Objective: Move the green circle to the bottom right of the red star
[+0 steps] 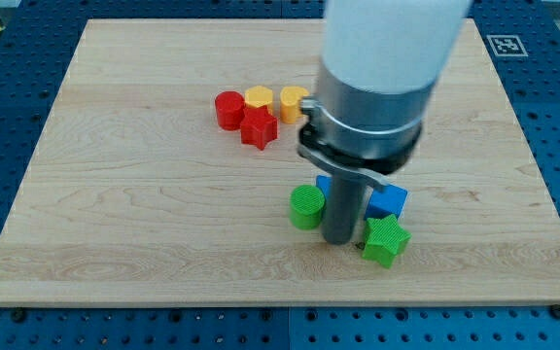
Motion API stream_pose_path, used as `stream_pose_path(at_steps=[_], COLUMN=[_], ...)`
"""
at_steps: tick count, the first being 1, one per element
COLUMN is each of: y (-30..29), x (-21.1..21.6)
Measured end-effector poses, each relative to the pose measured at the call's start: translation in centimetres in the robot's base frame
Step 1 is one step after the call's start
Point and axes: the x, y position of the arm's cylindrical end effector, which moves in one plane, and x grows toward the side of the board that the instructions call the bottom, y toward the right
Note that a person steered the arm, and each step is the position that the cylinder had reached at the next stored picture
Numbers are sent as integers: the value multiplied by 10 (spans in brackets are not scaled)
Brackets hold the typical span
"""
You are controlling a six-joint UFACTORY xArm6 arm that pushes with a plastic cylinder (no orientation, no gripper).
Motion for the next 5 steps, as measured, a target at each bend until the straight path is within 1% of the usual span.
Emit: stream_pose_path(at_steps=[2, 3, 4, 5], y=[-86, -96, -113, -92], x=[-28, -39, -12, -11])
